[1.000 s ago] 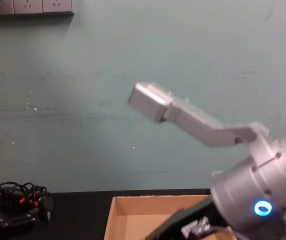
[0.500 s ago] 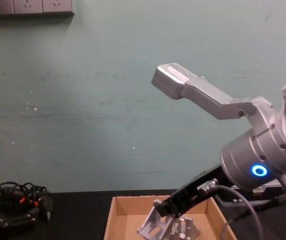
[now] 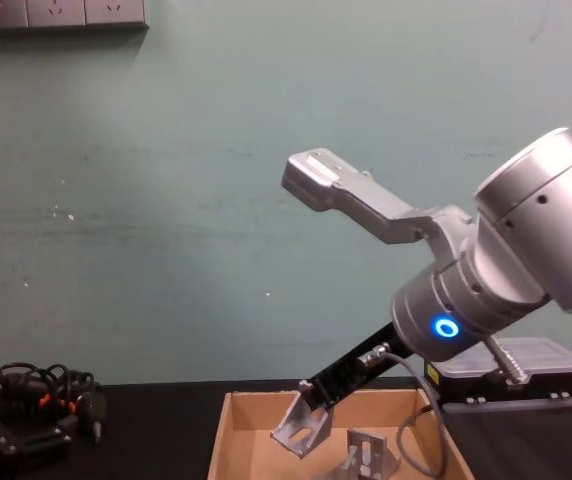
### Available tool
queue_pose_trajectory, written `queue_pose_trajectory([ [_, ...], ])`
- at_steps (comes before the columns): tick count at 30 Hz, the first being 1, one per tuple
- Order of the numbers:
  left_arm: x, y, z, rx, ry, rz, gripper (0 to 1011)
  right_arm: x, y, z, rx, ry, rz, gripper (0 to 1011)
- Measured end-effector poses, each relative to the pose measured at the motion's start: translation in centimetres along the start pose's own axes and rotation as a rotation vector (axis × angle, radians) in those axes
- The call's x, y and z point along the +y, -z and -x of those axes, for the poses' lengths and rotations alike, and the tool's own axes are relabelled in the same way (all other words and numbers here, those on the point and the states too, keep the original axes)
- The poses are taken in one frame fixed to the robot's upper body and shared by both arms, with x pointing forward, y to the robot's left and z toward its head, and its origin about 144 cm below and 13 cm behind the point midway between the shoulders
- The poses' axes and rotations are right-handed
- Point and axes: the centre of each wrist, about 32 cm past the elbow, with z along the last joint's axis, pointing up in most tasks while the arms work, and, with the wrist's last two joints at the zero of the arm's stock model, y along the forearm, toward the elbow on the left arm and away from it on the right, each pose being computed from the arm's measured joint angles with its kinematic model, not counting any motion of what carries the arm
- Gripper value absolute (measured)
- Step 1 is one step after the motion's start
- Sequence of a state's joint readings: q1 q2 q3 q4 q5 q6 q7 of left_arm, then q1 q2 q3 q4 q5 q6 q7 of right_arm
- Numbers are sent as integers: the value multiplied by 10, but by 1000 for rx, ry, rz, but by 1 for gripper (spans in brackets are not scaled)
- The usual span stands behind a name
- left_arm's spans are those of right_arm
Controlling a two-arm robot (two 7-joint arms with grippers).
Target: Use one hand to pick up the angle iron from the table and place it into the box.
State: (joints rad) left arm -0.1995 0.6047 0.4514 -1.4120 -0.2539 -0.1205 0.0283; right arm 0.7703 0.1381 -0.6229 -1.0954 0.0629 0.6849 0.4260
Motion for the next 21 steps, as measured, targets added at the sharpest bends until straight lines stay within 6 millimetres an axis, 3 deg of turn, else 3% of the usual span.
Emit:
queue_pose_trajectory([
  [12, 0, 0, 0, 0, 0, 0, 1011, 30, -6, -6, 8, 5, 18, 57],
  [21, 0, 0, 0, 0, 0, 0, 1011, 39, -4, -7, 15, 0, 35, 57],
])
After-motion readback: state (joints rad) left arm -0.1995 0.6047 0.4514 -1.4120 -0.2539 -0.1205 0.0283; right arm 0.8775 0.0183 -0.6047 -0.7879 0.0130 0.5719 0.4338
